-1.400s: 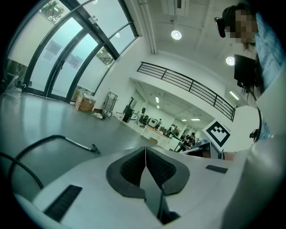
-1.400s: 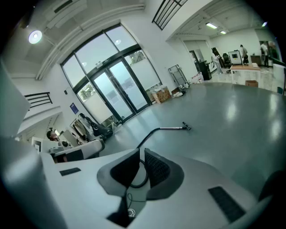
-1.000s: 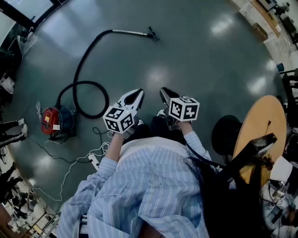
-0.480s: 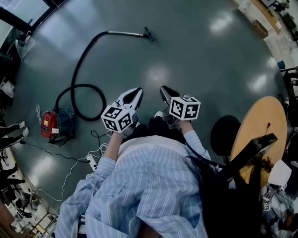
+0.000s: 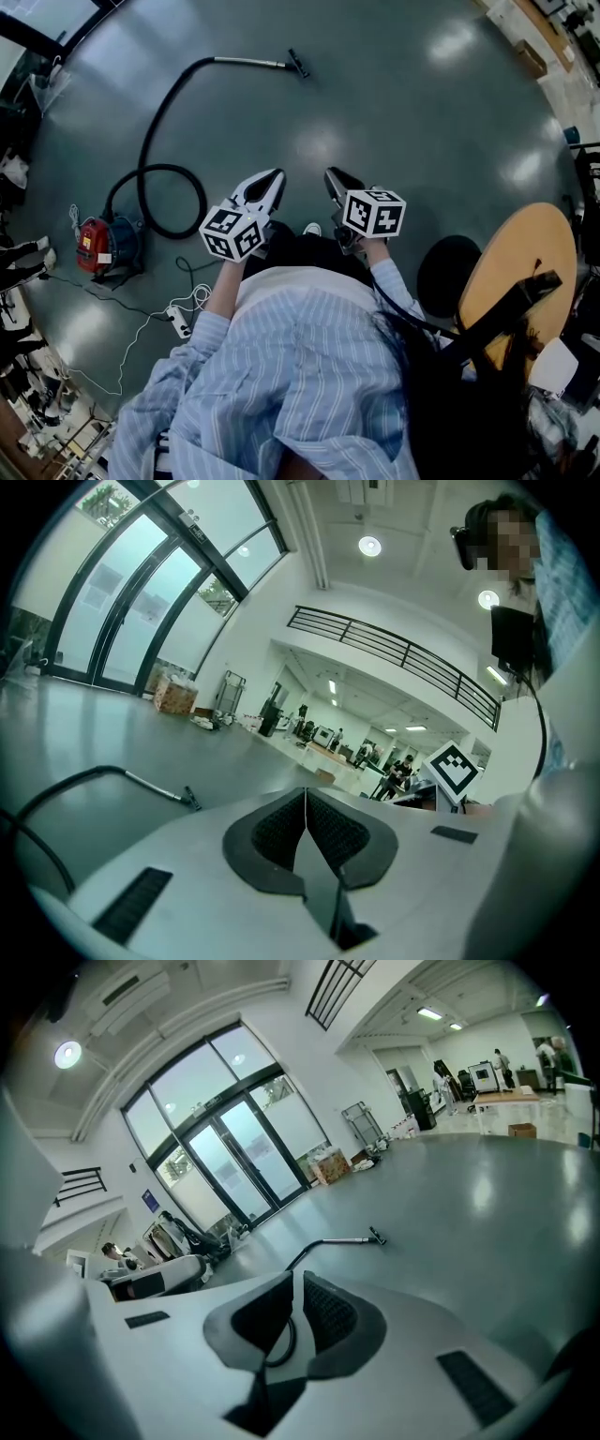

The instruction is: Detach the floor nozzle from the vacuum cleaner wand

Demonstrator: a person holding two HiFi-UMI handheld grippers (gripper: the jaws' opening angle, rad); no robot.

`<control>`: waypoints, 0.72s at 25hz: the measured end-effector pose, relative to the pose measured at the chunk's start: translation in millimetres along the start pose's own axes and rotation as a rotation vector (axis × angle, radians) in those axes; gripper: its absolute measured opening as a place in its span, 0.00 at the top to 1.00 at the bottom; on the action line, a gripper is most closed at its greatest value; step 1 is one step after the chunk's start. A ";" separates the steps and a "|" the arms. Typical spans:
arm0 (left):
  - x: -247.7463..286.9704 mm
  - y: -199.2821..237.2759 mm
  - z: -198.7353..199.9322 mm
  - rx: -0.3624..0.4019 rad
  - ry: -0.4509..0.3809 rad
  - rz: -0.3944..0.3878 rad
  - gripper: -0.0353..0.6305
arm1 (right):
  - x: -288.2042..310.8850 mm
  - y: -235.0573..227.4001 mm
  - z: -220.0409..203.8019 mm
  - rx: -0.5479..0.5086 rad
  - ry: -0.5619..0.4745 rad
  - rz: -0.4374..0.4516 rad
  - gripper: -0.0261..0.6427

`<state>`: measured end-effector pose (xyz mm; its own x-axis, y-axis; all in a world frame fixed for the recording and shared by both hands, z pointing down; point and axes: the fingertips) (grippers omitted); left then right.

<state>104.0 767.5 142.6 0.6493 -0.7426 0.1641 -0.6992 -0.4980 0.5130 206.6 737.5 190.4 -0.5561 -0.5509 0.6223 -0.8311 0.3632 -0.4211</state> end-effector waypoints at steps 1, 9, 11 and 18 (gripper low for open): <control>1.6 0.1 0.1 0.000 0.004 0.004 0.94 | 1.6 -3.6 0.8 0.006 0.005 0.000 0.90; 3.9 27.1 13.3 -0.004 -0.002 0.046 0.94 | 28.2 -8.4 10.7 0.029 0.034 0.014 0.90; 5.9 42.2 15.2 -0.008 0.000 0.048 0.94 | 42.8 -5.8 14.0 0.029 0.041 0.015 0.90; 26.8 115.8 44.7 -0.019 0.013 0.036 0.94 | 103.9 4.8 44.4 0.045 0.060 -0.008 0.90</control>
<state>27.1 669.9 168.8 0.6278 -0.7538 0.1939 -0.7164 -0.4622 0.5227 145.0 648.7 223.7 -0.5496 -0.5073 0.6638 -0.8354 0.3238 -0.4442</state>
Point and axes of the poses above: the fingertips, and each gripper's own axes: x forward along the fingers, y to its left, z out of its top, and after that the axes turned 8 degrees about -z, right-handed
